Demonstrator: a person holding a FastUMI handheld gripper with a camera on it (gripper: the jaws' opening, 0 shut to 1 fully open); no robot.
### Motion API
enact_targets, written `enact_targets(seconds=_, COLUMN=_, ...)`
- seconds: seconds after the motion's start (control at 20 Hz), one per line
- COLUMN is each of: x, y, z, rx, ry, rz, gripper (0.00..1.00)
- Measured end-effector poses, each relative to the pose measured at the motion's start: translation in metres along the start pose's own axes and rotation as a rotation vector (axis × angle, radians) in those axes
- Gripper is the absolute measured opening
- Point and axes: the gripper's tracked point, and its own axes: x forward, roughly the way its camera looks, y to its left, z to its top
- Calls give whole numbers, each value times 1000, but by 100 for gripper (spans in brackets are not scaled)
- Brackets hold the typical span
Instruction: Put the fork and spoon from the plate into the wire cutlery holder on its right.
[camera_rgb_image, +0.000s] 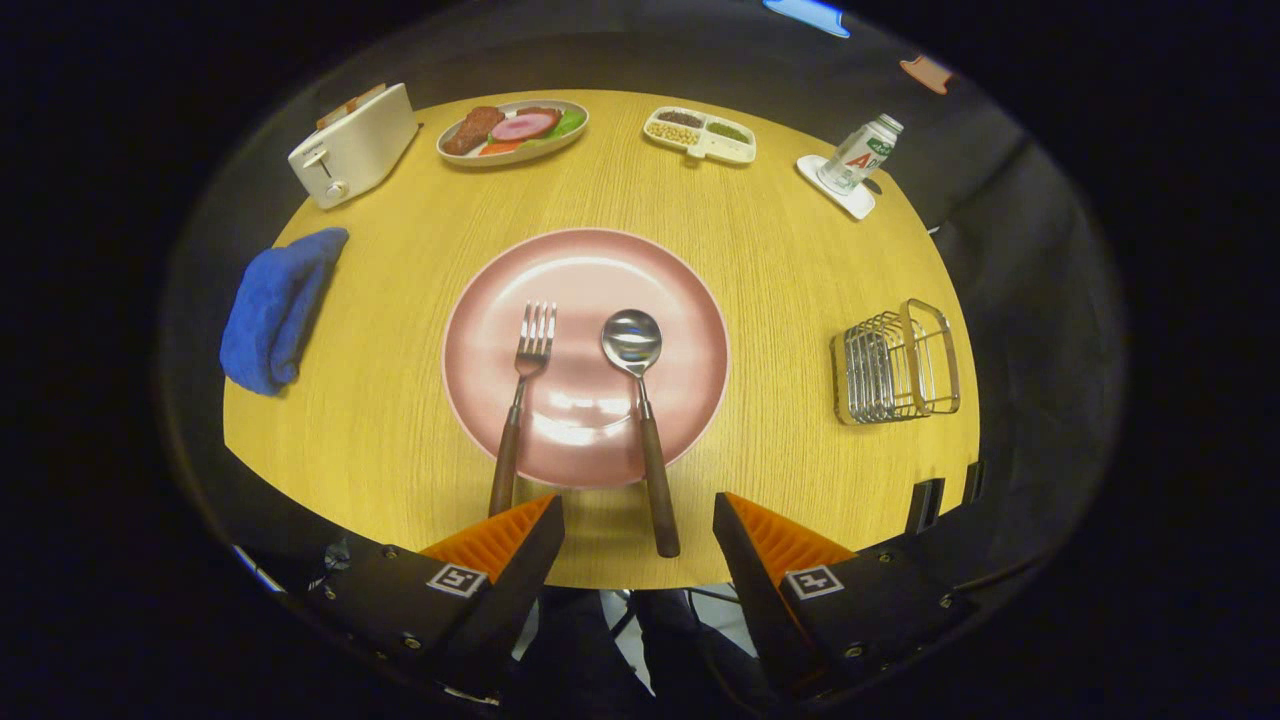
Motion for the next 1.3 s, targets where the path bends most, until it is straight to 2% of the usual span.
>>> enact_targets(seconds=0.3, x=23, y=-9, z=-5, rx=-62, ry=71, rz=-32, gripper=90)
enact_targets(seconds=0.4, x=31, y=-12, z=-6, rx=-88, ry=85, rz=-38, gripper=80)
enact_targets(seconds=0.6, x=42, y=-13, z=-12, rx=-110, ry=108, rz=-29, gripper=78)
enact_targets(seconds=0.65, x=44, y=-15, z=-13, rx=-118, ry=116, rz=-32, gripper=70)
enact_targets(seconds=0.75, x=48, y=-12, z=-14, rx=-126, ry=112, rz=-17, gripper=64)
enact_targets(seconds=0.85, x=49, y=-11, z=-15, rx=-137, ry=125, rz=-7, gripper=20)
enact_targets(seconds=0.9, x=47, y=-13, z=-19, rx=-141, ry=144, rz=-13, gripper=16)
enact_targets(seconds=1.0, x=40, y=-8, z=-16, rx=-146, ry=139, rz=-2, gripper=17)
enact_targets(seconds=1.05, x=44, y=-7, z=-17, rx=-138, ry=134, rz=9, gripper=9)
enact_targets(seconds=1.1, x=44, y=-4, z=-14, rx=-130, ry=126, rz=22, gripper=9)
enact_targets(seconds=1.15, x=41, y=-3, z=-17, rx=-117, ry=127, rz=26, gripper=2)
enact_targets(seconds=1.3, x=31, y=-5, z=-11, rx=-113, ry=112, rz=10, gripper=2)
